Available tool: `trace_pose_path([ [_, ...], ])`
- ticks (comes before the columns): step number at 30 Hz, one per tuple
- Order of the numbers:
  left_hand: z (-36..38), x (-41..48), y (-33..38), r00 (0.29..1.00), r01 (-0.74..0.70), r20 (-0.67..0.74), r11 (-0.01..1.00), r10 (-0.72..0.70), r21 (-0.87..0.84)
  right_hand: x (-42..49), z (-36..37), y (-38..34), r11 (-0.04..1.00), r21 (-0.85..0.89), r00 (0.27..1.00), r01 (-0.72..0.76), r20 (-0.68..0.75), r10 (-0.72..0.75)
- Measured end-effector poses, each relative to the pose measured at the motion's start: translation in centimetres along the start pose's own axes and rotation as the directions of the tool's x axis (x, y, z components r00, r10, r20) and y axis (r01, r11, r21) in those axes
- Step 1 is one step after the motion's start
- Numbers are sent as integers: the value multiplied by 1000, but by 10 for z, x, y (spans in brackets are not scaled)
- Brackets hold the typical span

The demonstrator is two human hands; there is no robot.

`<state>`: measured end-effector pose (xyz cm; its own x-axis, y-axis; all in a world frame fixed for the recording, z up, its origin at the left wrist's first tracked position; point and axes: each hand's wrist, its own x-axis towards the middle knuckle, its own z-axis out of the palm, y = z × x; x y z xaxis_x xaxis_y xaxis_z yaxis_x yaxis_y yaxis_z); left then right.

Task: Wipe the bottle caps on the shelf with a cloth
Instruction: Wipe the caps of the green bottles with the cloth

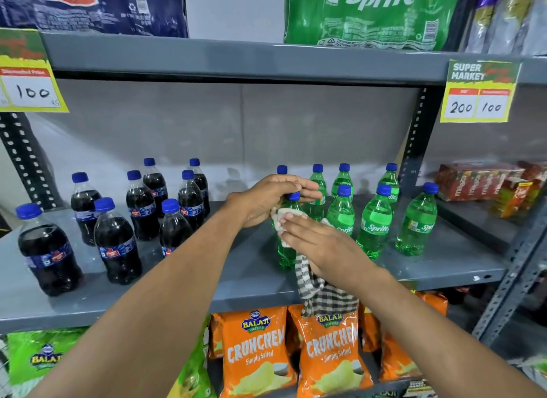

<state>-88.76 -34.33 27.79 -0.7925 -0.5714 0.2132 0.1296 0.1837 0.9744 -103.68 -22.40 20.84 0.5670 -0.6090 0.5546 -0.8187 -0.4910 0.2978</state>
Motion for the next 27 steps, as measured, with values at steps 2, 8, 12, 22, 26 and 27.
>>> trace_pose_path([
  [2, 0, 0, 0, 1000, 11, 5, 1000, -11, -1, 3, -1, -1, 1000, -9, 1000, 0, 9, 0],
  [8, 1, 0, 0, 1000, -8, -5, 1000, 8, 10, -13, 13, -8, 996, 28, 992, 86, 90, -88],
  [12, 0, 0, -1, 1000, 0, -9, 1000, 1, 16, -23, 24, -11, 993, 40, 981, 109, 157, -114],
  [22, 2, -1, 2, 1000, -7, 4, 1000, 7, 19, -9, 3, -4, 1000, 29, 995, 9, 95, -12],
  [26, 0, -2, 1, 1000, 26, 8, 999, -26, -27, 9, -8, -1, 997, 35, 995, -67, 77, 64],
  [27, 0, -1, 0, 1000, 29, 10, 999, -29, -35, 9, -8, -1, 997, 41, 995, -67, 71, 64],
])
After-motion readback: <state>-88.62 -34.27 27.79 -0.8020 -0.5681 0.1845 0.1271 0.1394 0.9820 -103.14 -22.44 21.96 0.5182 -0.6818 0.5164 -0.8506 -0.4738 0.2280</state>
